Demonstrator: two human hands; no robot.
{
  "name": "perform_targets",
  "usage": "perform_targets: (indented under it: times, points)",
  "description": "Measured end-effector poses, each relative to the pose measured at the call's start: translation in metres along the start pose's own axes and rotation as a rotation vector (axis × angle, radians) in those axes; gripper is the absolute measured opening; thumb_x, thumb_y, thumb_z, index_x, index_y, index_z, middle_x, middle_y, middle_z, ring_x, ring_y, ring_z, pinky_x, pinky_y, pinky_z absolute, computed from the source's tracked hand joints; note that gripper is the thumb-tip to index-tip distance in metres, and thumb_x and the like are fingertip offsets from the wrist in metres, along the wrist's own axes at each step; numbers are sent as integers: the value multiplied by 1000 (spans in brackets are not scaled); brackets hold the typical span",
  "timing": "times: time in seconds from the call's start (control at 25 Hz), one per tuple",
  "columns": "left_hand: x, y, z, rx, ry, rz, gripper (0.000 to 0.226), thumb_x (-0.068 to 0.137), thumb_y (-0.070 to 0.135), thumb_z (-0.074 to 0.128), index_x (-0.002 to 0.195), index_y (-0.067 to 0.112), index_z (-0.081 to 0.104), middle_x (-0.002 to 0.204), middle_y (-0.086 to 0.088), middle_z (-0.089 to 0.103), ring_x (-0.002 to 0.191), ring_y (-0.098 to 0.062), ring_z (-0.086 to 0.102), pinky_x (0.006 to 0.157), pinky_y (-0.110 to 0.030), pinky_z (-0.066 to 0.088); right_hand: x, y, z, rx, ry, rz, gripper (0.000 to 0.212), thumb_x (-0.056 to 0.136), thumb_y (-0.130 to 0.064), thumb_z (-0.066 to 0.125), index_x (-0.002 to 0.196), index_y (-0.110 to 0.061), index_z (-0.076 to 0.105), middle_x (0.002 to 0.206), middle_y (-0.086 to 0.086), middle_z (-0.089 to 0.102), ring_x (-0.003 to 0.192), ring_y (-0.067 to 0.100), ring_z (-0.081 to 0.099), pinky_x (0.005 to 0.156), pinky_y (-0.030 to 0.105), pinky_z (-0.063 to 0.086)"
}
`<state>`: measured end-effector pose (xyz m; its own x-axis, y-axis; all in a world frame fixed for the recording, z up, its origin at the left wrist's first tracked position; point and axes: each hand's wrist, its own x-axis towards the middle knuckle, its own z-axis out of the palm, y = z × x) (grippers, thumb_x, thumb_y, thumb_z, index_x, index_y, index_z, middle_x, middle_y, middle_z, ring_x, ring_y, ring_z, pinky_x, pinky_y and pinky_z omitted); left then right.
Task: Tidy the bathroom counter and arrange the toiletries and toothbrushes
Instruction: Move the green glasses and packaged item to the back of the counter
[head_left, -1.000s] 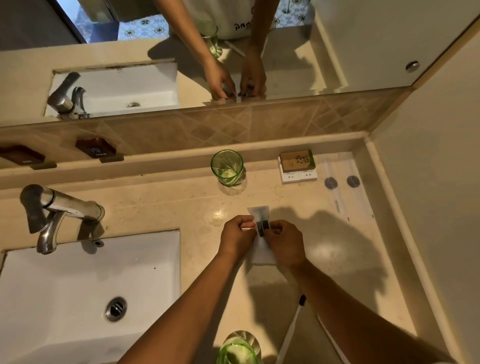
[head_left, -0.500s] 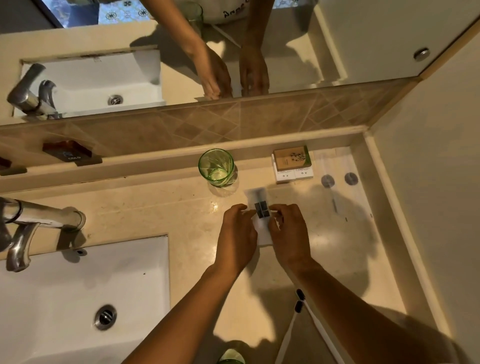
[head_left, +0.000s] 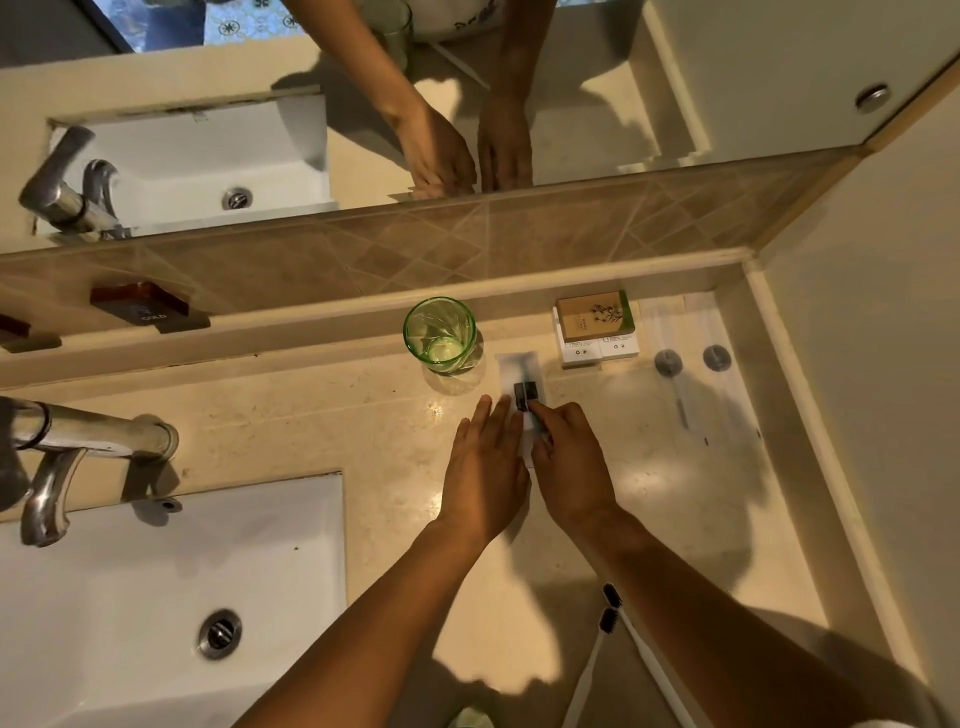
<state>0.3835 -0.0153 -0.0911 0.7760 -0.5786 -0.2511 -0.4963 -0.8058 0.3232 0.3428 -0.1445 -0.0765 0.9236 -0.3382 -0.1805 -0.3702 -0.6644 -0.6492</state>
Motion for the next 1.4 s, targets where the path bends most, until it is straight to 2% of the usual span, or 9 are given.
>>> perform_targets:
  times: [0.2, 0.36, 0.52, 0.72, 1.0, 1.12, 1.2, 1.32, 1.4]
  points:
    - [14, 6, -14, -59, 16, -15, 73, 89, 25, 55, 156, 12, 29, 165, -10, 26, 154, -31, 18, 121, -53, 28, 23, -1, -2, -40, -9, 0, 49, 96, -1, 52, 142, -17, 51, 130, 8, 51, 115, 22, 59, 103, 33, 51]
    - [30, 7, -20, -57, -17, -16, 73, 97, 32, 45, 159, 11, 13, 169, -10, 10, 156, -29, 5, 125, -50, 15, 38, -3, -5, -69, -32, 1, 60, 90, 6, 57, 144, -18, 49, 132, 10, 49, 119, 25, 57, 105, 35, 50]
    - [39, 4, -19, -26, -16, -8, 74, 94, 43, 22, 159, 9, 13, 168, -13, 11, 156, -30, 7, 125, -50, 17, 47, -6, -7, -65, -22, -2, 60, 90, 4, 60, 145, -16, 47, 137, 11, 48, 125, 27, 54, 108, 39, 48]
    - [42, 6, -21, -84, -7, -3, 73, 98, 34, 44, 159, 8, 13, 168, -14, 10, 156, -31, 7, 126, -49, 15, 49, -11, -8, -54, -24, 14, 59, 90, 0, 63, 145, -14, 47, 138, 13, 48, 124, 29, 54, 109, 38, 48]
    - [35, 0, -14, 21, 36, 36, 75, 98, 39, 39, 158, 2, 13, 166, -21, 16, 155, -34, 12, 125, -45, 20, 36, -10, -12, 30, 4, 13, 62, 88, 4, 65, 143, -19, 48, 141, 8, 46, 132, 26, 49, 110, 38, 47]
    - [6, -5, -22, -286, 158, 28, 67, 94, 24, 58, 152, 2, 34, 157, -20, 38, 147, -32, 35, 121, -39, 31, 11, -11, -18, 76, 24, 61, 59, 86, 12, 61, 135, -20, 54, 135, 4, 49, 128, 22, 54, 108, 36, 49]
    - [-29, -7, -31, -432, 251, 40, 51, 92, 16, 65, 140, 4, 52, 139, -18, 57, 128, -32, 55, 108, -35, 45, -17, -11, -22, 127, -2, 86, 52, 89, 13, 54, 128, -21, 59, 130, 0, 52, 123, 15, 59, 106, 31, 51]
    - [-89, -15, -42, -437, 189, -16, 33, 97, 25, 49, 120, 9, 67, 114, -9, 69, 103, -25, 64, 86, -26, 45, -64, -7, -24, 183, -116, 25, 37, 93, 6, 50, 114, -19, 66, 116, -4, 59, 105, 6, 65, 95, 17, 51]
    - [-131, -28, -39, -465, 174, -73, 33, 97, 27, 44, 115, 17, 69, 108, -1, 70, 97, -19, 65, 83, -29, 50, -94, -2, -24, 137, -215, -91, 25, 94, -1, 56, 108, -17, 70, 106, -3, 65, 96, 7, 66, 88, 20, 54]
